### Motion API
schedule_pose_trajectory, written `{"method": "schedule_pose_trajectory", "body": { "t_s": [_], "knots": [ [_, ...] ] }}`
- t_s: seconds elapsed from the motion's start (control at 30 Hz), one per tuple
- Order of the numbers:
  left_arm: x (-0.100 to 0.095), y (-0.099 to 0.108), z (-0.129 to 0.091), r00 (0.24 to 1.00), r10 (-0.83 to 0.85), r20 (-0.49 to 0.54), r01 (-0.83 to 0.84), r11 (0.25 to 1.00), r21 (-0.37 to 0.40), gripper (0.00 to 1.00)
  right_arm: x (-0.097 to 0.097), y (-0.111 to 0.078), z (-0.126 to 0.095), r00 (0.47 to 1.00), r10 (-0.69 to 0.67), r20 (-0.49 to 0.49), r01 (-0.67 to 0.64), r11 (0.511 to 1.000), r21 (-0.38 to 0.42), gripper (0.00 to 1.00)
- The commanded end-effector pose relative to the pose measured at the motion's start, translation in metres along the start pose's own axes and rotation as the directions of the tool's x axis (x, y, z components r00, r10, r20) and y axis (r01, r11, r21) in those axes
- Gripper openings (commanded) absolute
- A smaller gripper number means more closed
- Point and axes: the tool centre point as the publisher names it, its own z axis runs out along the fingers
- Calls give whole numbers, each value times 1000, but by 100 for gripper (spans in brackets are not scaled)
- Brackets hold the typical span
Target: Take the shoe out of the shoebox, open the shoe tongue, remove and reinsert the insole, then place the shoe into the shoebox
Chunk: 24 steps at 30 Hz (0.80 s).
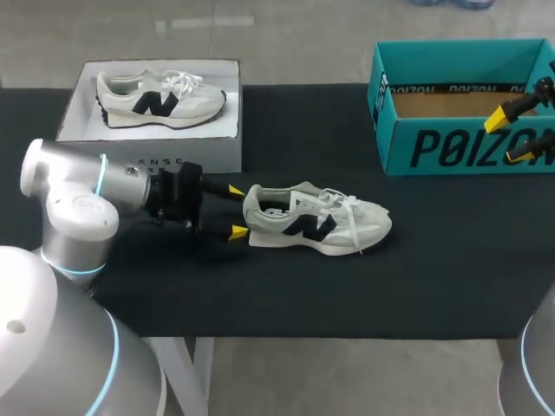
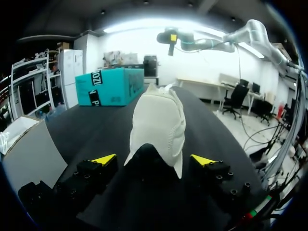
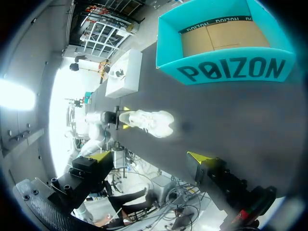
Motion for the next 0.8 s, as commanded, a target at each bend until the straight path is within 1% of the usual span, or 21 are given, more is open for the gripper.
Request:
{"method": "schedule_pose_trajectory", "body": {
  "t_s": [0.03,0.23,0.37,0.6,0.8],
  "knots": [
    [-8,2,6,1000,-3,-25,3,1000,-1,100,0,1,0,1000,1,3,-1,1000,2,100],
    [-3,4,15,999,-3,-45,3,1000,-7,100,0,1,0,1000,1,3,-1,1000,2,100],
    [0,1,19,999,1,-53,-2,1000,-5,100,0,1,0,1000,1,3,-1,1000,2,100],
    [3,-2,26,998,25,-63,-26,999,-24,100,0,1,0,1000,1,3,-1,1000,2,100],
    [5,-1,37,997,17,-70,-20,999,-35,100,0,1,0,1000,1,3,-1,1000,2,100]
  ]
}}
